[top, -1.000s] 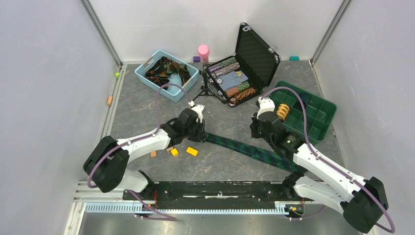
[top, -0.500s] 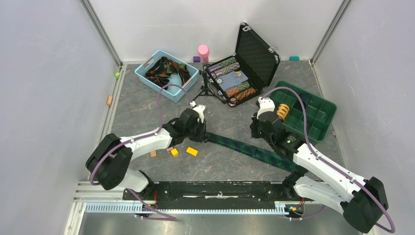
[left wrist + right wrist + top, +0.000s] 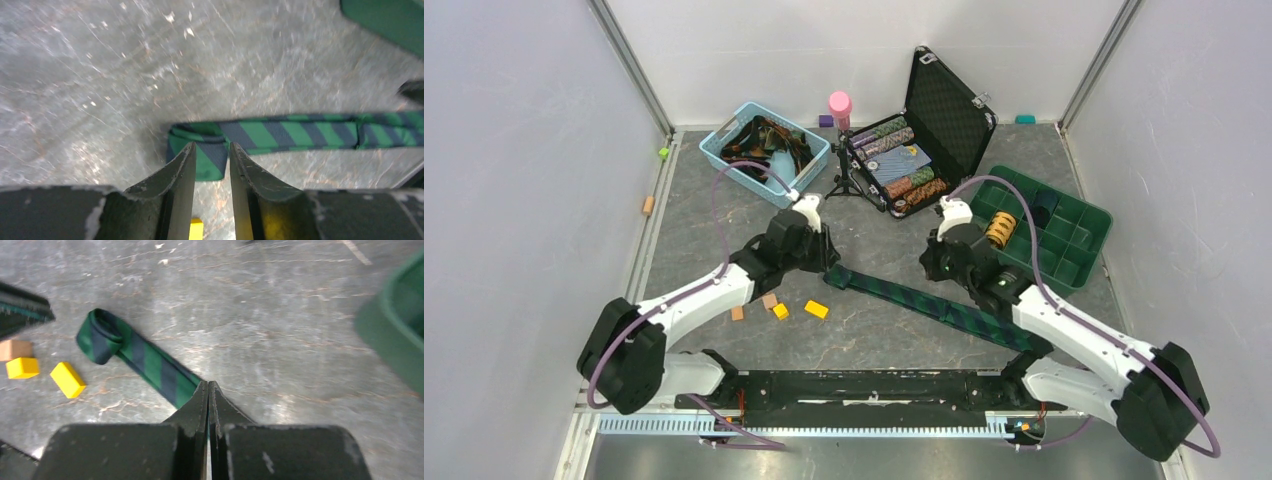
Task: Roll the ties
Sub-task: Roll the tie at the center of the board.
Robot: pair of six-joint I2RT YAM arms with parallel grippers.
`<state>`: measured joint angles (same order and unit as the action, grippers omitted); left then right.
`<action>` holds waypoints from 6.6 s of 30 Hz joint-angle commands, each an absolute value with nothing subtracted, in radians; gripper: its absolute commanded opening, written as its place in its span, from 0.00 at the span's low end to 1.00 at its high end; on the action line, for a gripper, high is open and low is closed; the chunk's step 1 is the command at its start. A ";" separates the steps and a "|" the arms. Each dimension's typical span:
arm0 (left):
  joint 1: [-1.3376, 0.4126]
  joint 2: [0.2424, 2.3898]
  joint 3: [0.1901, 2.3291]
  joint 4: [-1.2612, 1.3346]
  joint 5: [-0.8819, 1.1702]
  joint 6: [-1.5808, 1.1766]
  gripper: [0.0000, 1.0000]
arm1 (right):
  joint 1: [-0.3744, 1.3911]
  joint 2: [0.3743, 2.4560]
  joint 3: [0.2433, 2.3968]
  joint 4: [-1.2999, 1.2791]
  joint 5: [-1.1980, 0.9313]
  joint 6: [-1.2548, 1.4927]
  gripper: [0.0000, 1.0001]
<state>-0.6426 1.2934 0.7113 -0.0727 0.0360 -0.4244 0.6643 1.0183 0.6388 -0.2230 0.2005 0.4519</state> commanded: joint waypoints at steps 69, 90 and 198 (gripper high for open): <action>-0.396 1.633 0.369 0.793 0.576 -0.649 0.60 | 0.759 1.767 0.806 0.322 -0.206 0.815 0.00; -0.401 1.598 0.377 0.774 0.533 -0.671 0.40 | 0.759 1.686 0.787 0.308 -0.198 0.770 0.00; -1.180 1.820 1.003 -0.160 -0.881 -0.113 0.39 | 0.740 0.748 0.691 -0.336 0.478 0.469 0.07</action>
<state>-1.1378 1.7721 0.9531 -0.1135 -0.8162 -0.1417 0.7433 0.7647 0.6373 -0.3191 0.4217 0.4805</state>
